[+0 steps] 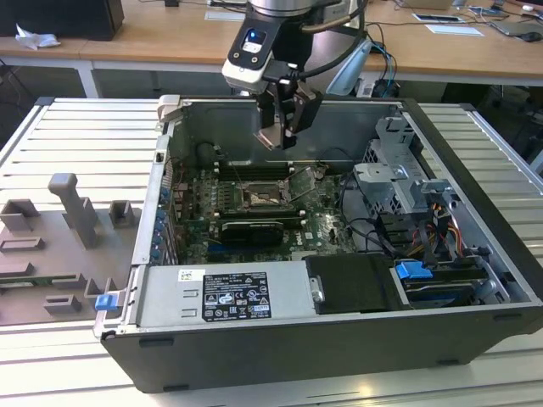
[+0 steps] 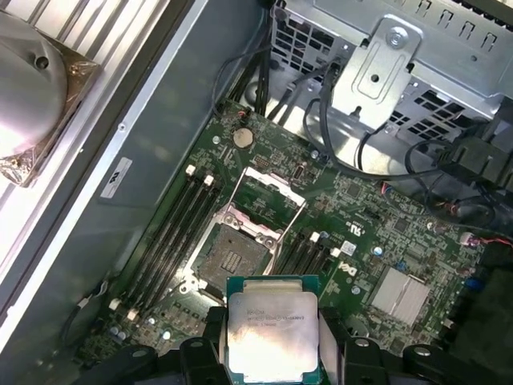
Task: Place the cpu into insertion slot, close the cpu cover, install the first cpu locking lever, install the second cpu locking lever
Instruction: 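Place the cpu into insertion slot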
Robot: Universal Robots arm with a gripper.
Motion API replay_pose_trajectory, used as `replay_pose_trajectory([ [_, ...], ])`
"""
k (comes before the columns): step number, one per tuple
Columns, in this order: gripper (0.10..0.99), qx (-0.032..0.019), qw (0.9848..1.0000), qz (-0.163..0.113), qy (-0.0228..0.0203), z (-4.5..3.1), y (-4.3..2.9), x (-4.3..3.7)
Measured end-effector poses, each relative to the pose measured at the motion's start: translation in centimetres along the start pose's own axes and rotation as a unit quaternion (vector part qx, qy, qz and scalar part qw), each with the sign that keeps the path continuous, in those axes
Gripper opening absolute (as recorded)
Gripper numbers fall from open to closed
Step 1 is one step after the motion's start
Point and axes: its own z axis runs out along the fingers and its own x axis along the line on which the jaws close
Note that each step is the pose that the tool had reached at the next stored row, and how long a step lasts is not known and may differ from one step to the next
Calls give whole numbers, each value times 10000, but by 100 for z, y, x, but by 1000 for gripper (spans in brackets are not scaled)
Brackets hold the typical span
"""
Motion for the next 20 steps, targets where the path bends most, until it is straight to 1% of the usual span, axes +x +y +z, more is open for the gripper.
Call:
replay_pose_trajectory([
  [5, 541, -2, 9999, 146, -12, 11, -1, 0],
  [8, 541, -4, 9994, 340, -27, 19, -2, 0],
  [10, 541, -6, 9987, 506, -40, 25, -2, 0],
  [12, 541, -9, 9975, 708, -56, 34, -3, 0],
  [13, 541, -11, 9964, 840, -66, 39, -3, -1],
  [15, 541, -13, 9951, 988, -78, 45, -4, -1],
  [16, 541, -14, 9937, 1119, -88, 51, -4, -1],
  [18, 541, -16, 9919, 1264, -100, 63, -5, -1],
  [20, 541, -19, 9896, 1431, -113, 84, -7, -1],
])
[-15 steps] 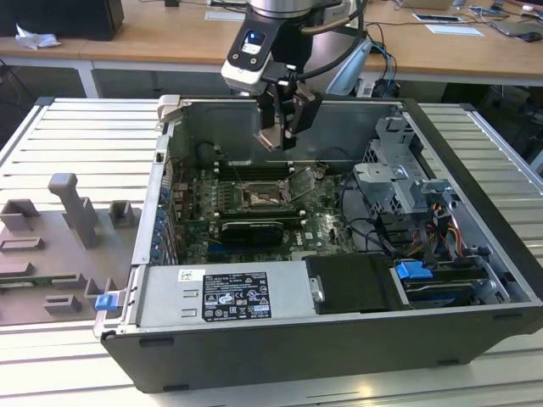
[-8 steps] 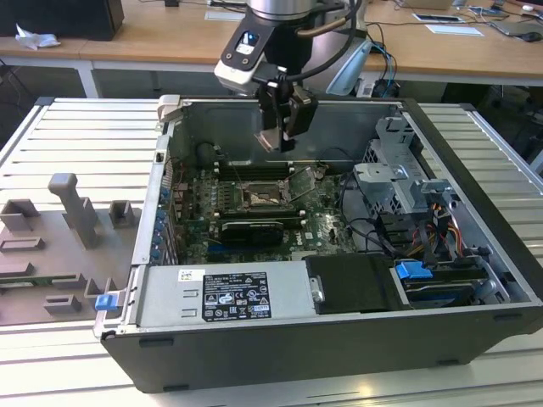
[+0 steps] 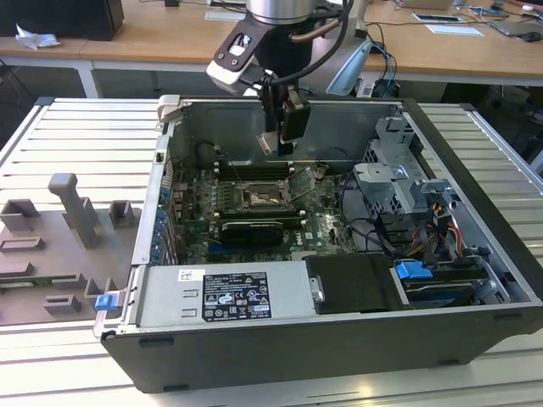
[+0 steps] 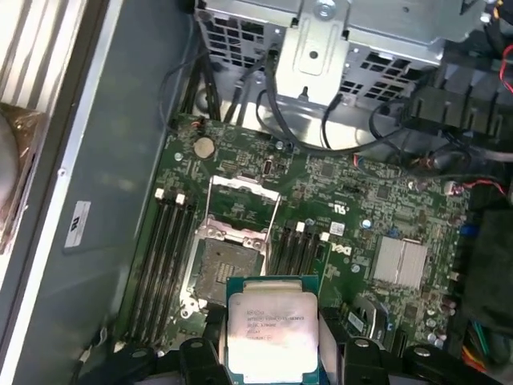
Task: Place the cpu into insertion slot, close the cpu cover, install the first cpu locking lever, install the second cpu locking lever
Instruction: 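Place the cpu into insertion slot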
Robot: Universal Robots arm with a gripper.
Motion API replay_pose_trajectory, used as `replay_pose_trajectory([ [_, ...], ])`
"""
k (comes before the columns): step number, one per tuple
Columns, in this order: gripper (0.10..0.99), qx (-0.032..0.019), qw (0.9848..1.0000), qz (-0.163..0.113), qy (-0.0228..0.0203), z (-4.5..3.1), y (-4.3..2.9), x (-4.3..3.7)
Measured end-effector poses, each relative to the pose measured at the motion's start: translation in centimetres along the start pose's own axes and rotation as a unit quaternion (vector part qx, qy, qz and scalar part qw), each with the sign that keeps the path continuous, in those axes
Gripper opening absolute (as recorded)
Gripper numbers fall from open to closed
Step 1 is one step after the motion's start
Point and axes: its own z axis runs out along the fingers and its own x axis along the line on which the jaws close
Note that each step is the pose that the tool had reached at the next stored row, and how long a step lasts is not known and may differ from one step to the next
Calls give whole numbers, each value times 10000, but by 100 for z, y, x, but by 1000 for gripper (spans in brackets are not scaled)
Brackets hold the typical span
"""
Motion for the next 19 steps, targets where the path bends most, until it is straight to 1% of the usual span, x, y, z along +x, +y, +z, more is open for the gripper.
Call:
replay_pose_trajectory([
  [1, 541, -1, 10000, 88, -7, 8, -1, 0],
  [3, 541, -5, 9993, 361, -29, 29, -2, -1],
  [4, 541, -8, 9981, 613, -49, 56, -4, -1],
  [5, 541, -9, 9974, 720, -57, 74, -5, 2],
  [8, 541, -11, 9965, 828, -65, 114, -8, 3],
  [19, 541, -13, 9962, 866, -67, 250, -24, 4],
])
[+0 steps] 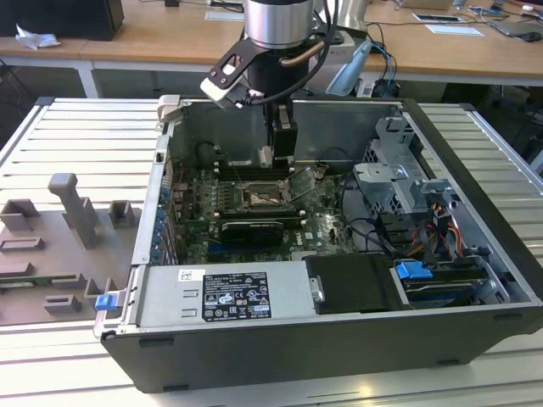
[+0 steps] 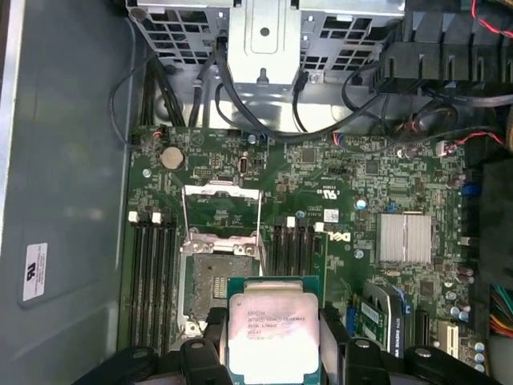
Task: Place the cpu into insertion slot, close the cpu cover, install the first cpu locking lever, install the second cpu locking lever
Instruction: 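Place the cpu into insertion slot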
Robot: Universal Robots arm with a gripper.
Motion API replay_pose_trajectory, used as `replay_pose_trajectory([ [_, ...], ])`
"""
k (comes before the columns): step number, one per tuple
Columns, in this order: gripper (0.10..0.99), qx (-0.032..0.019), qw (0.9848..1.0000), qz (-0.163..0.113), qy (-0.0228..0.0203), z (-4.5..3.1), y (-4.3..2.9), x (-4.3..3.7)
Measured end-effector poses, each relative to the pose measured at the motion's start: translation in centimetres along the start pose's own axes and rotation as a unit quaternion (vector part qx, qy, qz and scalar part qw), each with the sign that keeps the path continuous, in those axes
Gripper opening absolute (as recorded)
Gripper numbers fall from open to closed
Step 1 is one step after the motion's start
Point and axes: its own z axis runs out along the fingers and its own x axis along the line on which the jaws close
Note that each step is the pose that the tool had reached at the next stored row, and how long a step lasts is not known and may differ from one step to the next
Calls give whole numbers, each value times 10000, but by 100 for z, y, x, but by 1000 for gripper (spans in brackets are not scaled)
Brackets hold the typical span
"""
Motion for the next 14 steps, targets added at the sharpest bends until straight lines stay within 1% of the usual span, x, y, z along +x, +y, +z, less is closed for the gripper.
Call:
replay_pose_trajectory([
  [3, 541, 0, 10000, 5, -1, 36, -2, 0],
  [4, 541, 1, 10000, 17, -16, 42, -3, 1],
  [5, 541, 2, 10000, 37, -52, 54, -4, 4],
  [6, 541, 2, 10000, 48, -64, 76, -6, 4],
  [7, 541, 2, 10000, 48, -64, 111, -8, 4],
  [9, 541, 2, 10000, 50, -65, 147, -13, 3],
  [12, 541, 3, 10000, 56, -66, 223, -18, 2],
  [14, 541, 2, 9999, 117, -70, 241, -20, 2],
])
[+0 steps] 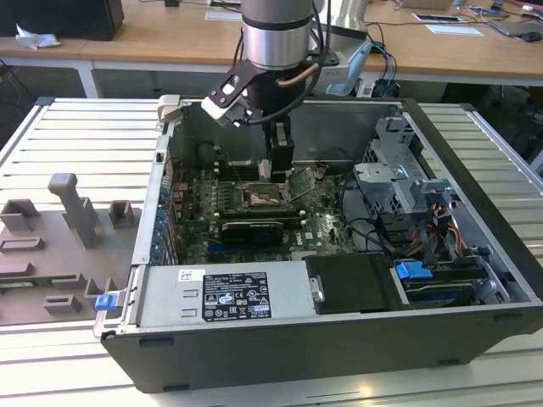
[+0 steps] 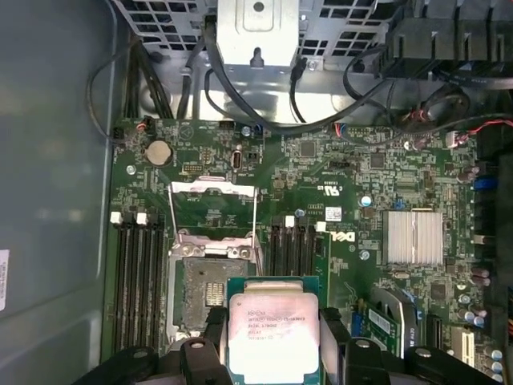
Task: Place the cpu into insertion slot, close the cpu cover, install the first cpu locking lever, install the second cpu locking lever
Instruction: 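Place the cpu into insertion slot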
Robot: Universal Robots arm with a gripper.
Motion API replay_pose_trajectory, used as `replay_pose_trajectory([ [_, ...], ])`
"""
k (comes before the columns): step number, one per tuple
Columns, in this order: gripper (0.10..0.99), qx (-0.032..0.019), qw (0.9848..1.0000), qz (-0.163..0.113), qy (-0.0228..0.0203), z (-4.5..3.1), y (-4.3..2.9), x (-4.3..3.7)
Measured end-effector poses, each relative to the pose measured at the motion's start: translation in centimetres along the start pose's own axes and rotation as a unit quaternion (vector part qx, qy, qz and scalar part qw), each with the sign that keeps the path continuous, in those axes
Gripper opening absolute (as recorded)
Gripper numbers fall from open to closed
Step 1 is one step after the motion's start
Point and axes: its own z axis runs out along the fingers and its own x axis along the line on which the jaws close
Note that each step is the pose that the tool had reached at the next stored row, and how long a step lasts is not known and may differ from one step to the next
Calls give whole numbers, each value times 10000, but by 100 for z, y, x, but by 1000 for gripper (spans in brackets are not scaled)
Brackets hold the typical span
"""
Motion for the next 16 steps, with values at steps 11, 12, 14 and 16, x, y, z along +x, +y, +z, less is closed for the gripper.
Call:
replay_pose_trajectory([
  [11, 541, -1, 9998, 196, -15, 285, -24, 9],
  [12, 541, -1, 9998, 196, -15, 301, -26, 9],
  [14, 541, -1, 9998, 195, -15, 315, -28, 9],
  [16, 541, -1, 9998, 195, -16, 330, -30, 9],
])
